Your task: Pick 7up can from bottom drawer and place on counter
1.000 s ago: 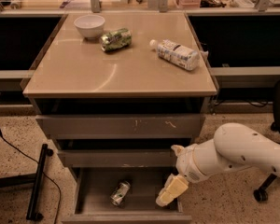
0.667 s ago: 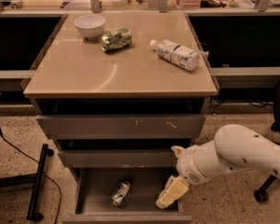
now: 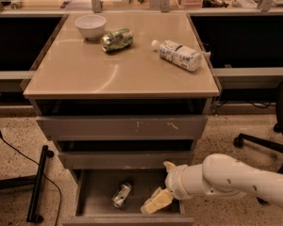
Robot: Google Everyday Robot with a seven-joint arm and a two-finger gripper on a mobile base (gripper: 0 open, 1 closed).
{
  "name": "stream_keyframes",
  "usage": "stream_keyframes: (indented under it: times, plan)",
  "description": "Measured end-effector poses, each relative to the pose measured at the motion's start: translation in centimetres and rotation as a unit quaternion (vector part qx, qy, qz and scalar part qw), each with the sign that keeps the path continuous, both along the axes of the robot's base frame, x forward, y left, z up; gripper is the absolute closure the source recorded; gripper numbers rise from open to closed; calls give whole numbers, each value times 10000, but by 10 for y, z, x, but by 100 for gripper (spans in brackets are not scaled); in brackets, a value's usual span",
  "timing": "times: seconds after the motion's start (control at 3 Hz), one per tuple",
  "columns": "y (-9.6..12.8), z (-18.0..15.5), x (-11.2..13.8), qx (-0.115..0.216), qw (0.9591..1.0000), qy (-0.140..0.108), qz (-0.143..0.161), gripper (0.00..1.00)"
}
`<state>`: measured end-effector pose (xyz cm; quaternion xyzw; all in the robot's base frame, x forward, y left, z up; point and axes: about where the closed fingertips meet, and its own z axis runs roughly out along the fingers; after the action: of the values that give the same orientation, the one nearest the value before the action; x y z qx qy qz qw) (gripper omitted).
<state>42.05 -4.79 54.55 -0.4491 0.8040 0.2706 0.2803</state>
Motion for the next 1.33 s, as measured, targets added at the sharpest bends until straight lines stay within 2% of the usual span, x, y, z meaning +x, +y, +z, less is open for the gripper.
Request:
stream_keyframes:
  times: [0.33,0.67,1.0,1.33]
  plan:
    - [29,-58,9,250,9996,39,-156,0]
    - [56,-102,22,292,9994,78,-180,0]
    - [62,-109,21,316,9993,118,-173,0]
    - [61,-113,23,228,9989,107,-399,0]
